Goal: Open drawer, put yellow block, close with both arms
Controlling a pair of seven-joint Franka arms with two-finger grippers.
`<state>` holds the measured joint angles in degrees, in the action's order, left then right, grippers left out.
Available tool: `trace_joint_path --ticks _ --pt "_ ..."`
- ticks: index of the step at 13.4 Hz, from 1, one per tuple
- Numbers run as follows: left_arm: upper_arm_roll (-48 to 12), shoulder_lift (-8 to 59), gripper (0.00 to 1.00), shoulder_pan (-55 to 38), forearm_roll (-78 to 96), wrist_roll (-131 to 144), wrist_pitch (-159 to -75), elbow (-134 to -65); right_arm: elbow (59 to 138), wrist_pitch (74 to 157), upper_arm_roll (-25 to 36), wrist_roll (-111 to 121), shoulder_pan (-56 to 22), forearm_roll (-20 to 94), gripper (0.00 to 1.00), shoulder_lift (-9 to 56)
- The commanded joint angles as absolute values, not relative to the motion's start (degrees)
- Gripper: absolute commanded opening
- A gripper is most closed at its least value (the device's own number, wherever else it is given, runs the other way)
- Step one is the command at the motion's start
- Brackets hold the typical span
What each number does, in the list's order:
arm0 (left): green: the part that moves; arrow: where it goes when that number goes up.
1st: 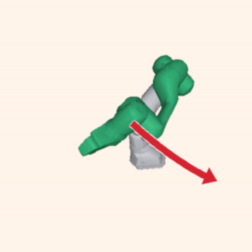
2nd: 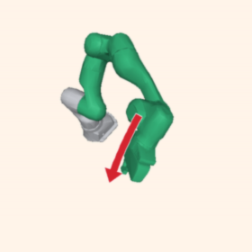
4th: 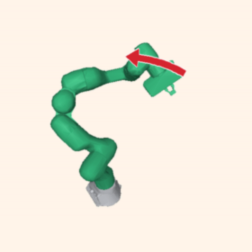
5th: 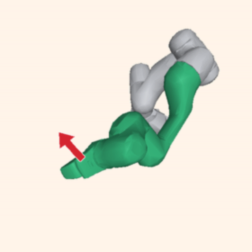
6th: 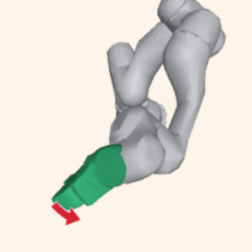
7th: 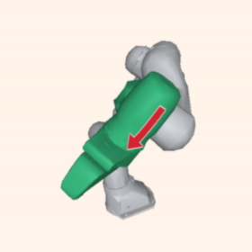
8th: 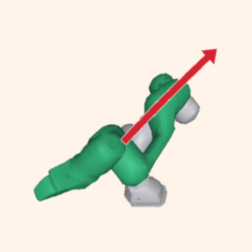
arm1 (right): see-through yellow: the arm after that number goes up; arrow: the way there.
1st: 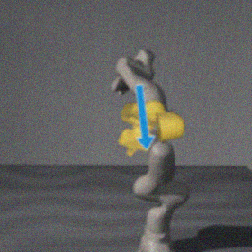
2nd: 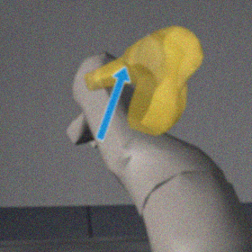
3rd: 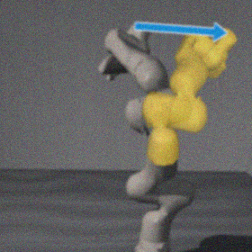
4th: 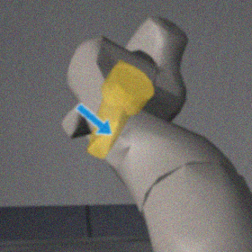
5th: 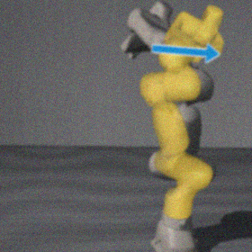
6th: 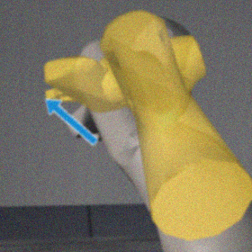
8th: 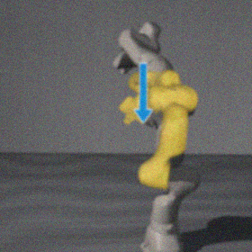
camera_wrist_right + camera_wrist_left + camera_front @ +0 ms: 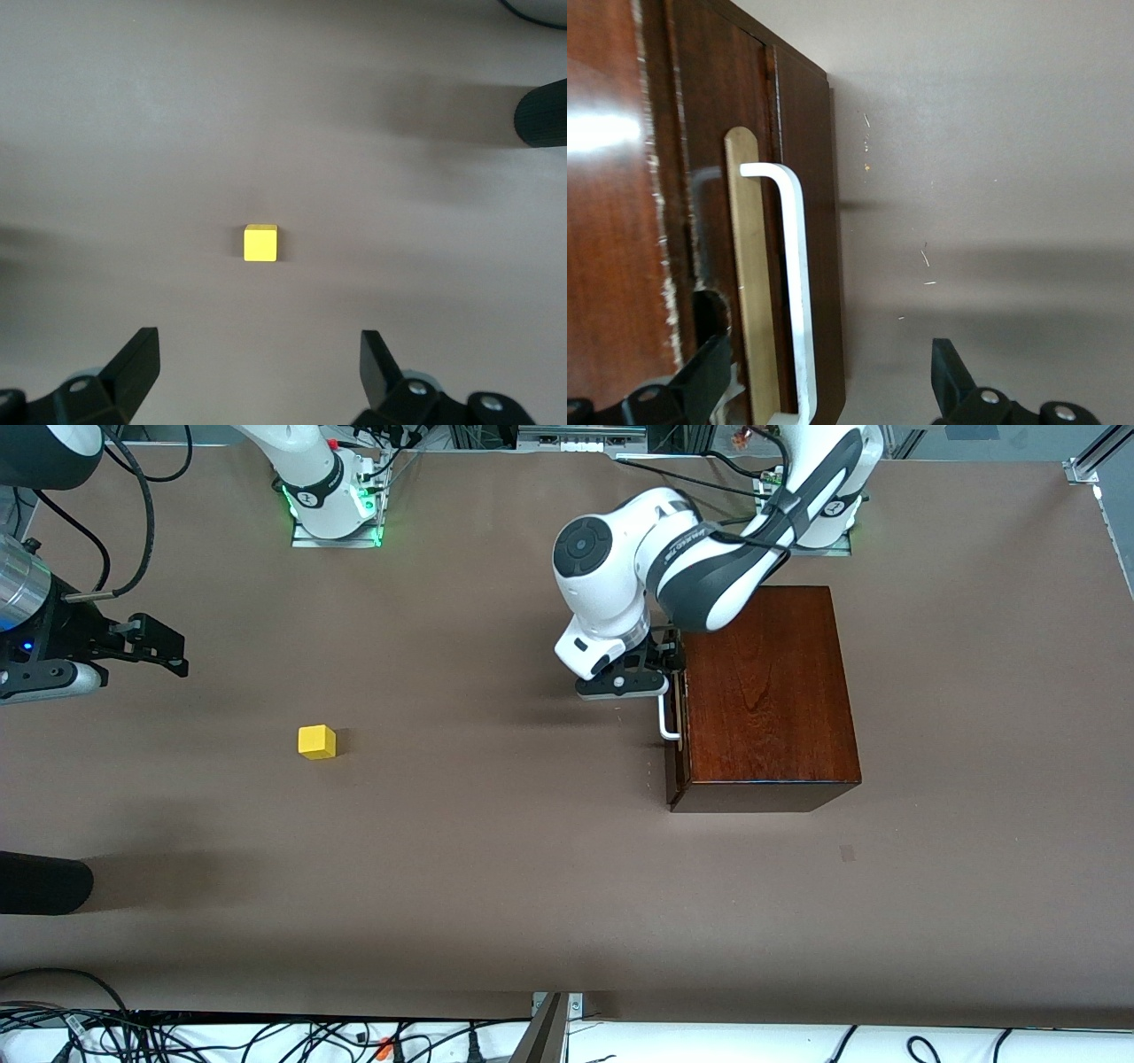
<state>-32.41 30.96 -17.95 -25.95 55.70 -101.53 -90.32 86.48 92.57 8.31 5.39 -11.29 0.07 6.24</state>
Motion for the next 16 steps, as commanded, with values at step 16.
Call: trace_joint_path --ticks 16 --pt "-32.0 36.9 1.0 -18.6 -32.0 57.6 -104.1 -90.2 85.3 91.5 7.9 5.4 -11.1 -0.1 1.0 6.4"
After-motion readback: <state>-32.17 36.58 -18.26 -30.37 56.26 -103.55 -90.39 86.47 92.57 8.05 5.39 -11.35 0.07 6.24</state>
